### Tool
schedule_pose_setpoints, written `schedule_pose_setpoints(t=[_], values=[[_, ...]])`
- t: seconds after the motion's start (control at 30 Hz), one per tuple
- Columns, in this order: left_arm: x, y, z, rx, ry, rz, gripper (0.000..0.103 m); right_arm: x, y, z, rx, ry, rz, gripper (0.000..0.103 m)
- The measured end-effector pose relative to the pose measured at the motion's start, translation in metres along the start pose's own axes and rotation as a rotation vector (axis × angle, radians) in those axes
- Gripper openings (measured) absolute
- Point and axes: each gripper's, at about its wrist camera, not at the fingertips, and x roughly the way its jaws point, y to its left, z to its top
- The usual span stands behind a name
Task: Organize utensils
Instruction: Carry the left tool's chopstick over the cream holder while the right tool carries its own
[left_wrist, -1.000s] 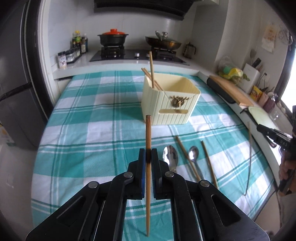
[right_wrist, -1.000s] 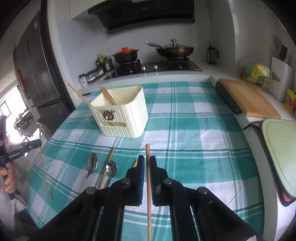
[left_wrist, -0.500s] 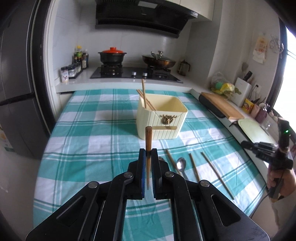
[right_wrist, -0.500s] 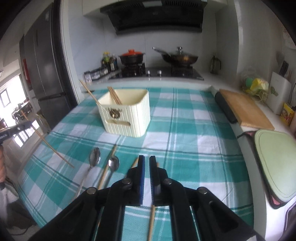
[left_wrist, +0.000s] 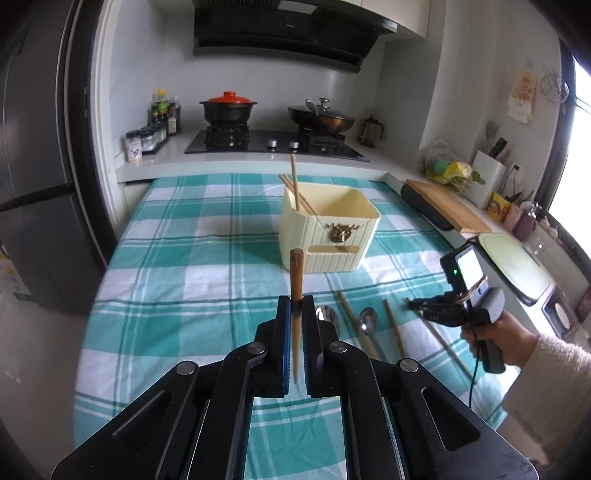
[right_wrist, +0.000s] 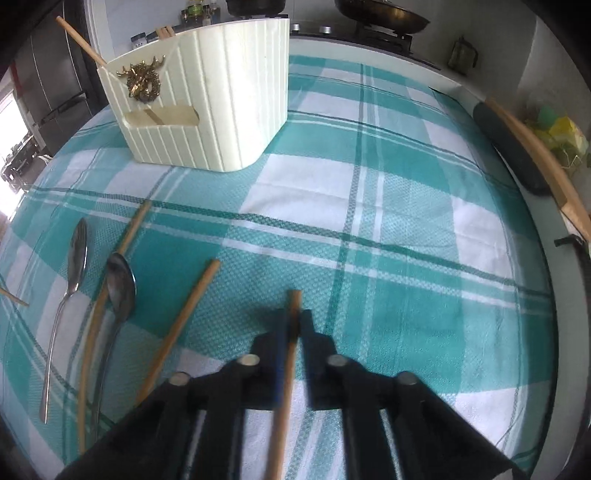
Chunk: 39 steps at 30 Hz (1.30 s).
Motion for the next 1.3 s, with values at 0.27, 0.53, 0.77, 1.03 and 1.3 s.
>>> schedule_pose_setpoints(t=[0.27, 0.53, 0.77, 1.03, 1.3], values=[[-0.012, -0.001, 0.003, -0.003, -0.021, -0.025, 0.004, -0.117, -0.012, -0.019, 0.079, -0.275, 0.113, 0.006], [-0.025, -0.011, 0.013, -0.002, -0.059, -0.07, 0.004, -0.229, -0.008, -0.052, 0.062, -0.543, 0.138, 0.006], [-0.034, -0.023, 0.017, 0.014, -0.066, -0.095, 0.004, -0.256, -0.001, -0.057, 0.059, -0.666, 0.133, 0.006], [-0.04, -0.028, 0.039, 0.006, -0.1, -0.123, 0.004, -0.267, 0.004, -0.033, 0.052, -0.77, 0.124, 0.006], [-0.031, -0.043, 0.108, 0.011, -0.209, -0.139, 0.004, -0.275, 0.014, 0.04, 0.002, -0.853, 0.123, 0.006]])
